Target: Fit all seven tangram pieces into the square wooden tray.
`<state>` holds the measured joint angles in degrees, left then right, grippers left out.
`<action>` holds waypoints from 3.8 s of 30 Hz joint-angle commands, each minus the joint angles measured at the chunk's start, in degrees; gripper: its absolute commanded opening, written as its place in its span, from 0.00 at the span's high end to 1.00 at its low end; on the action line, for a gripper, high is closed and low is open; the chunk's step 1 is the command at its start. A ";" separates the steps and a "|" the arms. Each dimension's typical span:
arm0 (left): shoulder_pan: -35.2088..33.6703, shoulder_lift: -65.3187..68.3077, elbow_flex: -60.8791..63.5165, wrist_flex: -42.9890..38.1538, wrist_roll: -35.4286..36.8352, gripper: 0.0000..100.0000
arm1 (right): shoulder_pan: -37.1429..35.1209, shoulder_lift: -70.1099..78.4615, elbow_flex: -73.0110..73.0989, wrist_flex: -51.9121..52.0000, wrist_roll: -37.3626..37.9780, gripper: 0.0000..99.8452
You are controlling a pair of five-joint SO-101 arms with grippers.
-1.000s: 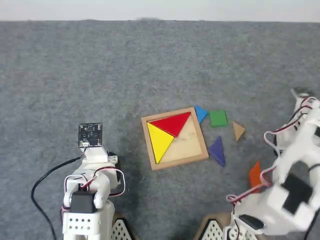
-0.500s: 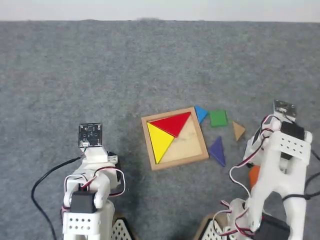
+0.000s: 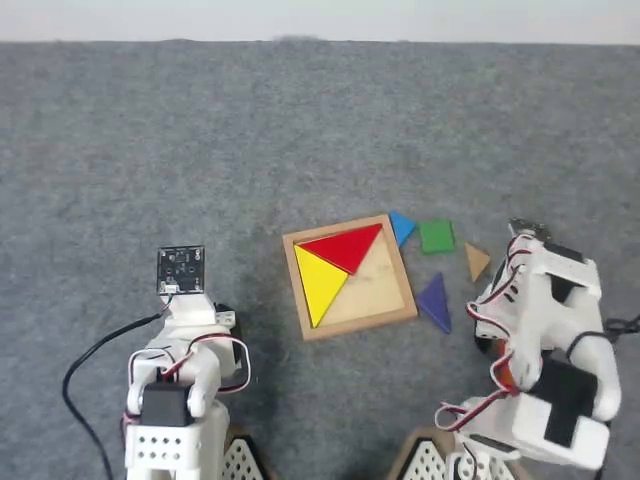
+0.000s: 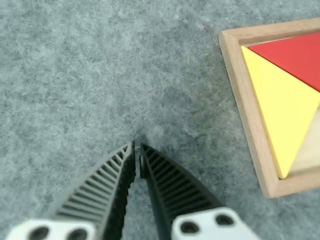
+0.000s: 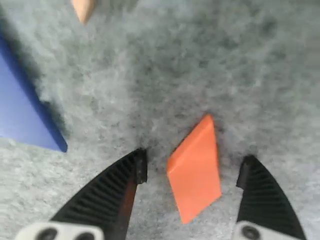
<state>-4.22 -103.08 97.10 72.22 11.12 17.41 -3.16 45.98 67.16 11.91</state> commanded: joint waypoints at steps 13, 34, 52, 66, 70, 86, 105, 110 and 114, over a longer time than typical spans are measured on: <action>-0.35 -1.14 -0.66 0.09 -0.62 0.99 | -0.31 4.09 -5.10 -3.56 -6.15 0.98; -0.35 -1.14 -0.66 0.09 -0.62 0.99 | -1.63 -14.90 -0.97 11.21 0.00 0.78; -0.35 -1.14 -0.66 0.09 -0.62 0.99 | -13.67 6.37 -3.78 6.11 -4.31 0.85; -0.35 -1.14 -0.66 0.09 -0.62 0.99 | -12.70 6.20 -6.95 4.26 -8.00 0.99; -0.35 -1.14 -0.66 0.09 -0.62 0.99 | -10.86 6.20 -10.11 4.79 -10.29 0.99; -0.35 -1.14 -0.66 0.09 -0.62 0.99 | -10.07 1.54 -26.29 10.86 -14.51 0.99; -0.35 -1.14 -0.66 0.09 -0.62 0.99 | -43.65 -14.37 -21.80 0.75 -12.13 0.99; -0.35 -1.14 -0.66 0.09 -0.62 0.99 | -47.25 -12.70 -19.60 -7.69 -9.67 0.99; -0.35 -1.14 -0.66 0.09 -0.62 0.99 | -50.59 -6.64 -16.62 -15.96 -11.69 0.99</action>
<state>-4.22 -103.08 97.10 72.22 11.12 -31.38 -12.13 29.45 56.79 0.84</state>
